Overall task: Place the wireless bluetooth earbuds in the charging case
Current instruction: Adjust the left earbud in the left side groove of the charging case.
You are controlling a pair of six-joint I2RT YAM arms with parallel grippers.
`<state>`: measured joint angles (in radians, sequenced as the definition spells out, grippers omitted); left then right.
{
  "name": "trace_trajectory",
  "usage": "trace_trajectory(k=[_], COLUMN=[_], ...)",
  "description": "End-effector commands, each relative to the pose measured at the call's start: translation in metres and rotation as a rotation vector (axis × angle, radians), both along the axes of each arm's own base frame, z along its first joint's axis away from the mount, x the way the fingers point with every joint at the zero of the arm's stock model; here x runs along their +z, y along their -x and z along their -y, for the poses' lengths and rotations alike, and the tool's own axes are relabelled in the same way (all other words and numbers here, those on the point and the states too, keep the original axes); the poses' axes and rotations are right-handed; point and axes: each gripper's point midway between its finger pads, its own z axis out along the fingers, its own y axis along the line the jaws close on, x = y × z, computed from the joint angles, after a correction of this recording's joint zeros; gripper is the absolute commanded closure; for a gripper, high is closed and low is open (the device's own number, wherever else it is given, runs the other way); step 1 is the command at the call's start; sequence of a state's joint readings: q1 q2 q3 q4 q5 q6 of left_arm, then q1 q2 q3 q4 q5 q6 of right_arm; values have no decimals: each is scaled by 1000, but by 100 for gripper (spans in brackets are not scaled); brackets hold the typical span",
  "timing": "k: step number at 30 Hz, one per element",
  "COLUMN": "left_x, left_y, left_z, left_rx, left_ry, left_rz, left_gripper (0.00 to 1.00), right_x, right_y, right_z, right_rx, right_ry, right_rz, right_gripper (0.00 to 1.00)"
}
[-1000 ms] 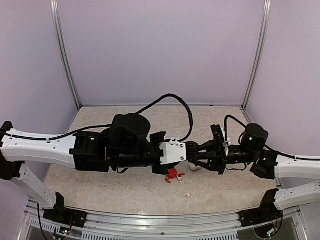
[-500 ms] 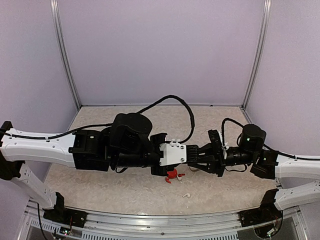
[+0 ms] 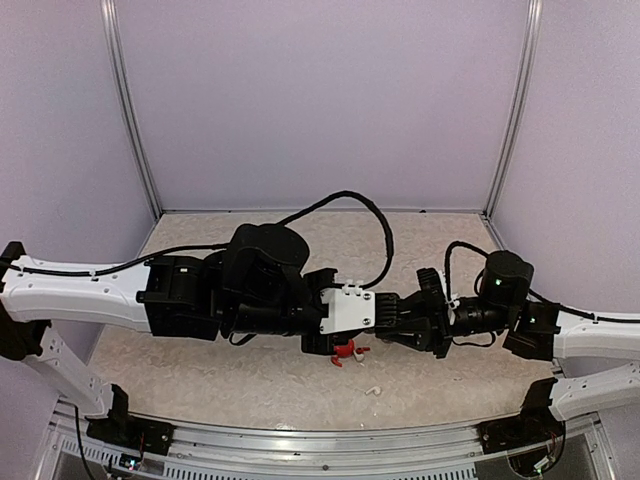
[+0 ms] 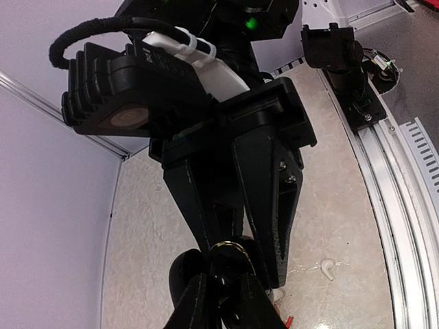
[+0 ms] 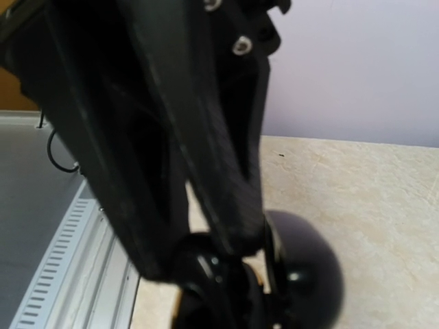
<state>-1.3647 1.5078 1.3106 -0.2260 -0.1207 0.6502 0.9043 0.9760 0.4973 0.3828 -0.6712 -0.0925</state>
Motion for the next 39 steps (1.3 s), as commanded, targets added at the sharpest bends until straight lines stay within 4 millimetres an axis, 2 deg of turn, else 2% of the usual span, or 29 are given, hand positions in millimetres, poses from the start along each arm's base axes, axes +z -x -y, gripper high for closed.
trace_trajectory(k=[1, 10, 19, 23, 26, 28, 31, 34, 37, 39], left_x=[3, 2, 25, 34, 37, 42, 47, 53, 52, 50], left_y=[-5, -7, 8, 14, 14, 8, -11, -24, -29, -25], left_z=[5, 6, -3, -8, -12, -16, -25, -35, -44, -48], left_rx=[19, 33, -6, -27, -19, 16, 100, 108, 101, 75], left_ry=[5, -2, 61, 101, 132, 172, 233, 295, 352, 389], left_rz=[-13, -6, 43, 36, 22, 10, -47, -160, -214, -241], left_gripper=[81, 73, 62, 61, 57, 51, 38, 22, 2, 1], right_x=[17, 19, 19, 20, 23, 26, 31, 35, 39, 41], right_y=[15, 14, 6, 2, -2, -4, -7, -7, -7, -6], right_z=[-5, -5, -1, 3, 7, 10, 13, 14, 14, 13], right_rx=[53, 34, -29, -52, -74, -85, -95, -87, -79, -70], right_ry=[-29, -34, -59, -81, -104, -120, -134, -142, -145, -145], right_rz=[54, 52, 25, 8, 0, -12, -39, -44, -44, -45], right_gripper=[100, 100, 100, 100, 100, 100, 100, 100, 100, 100])
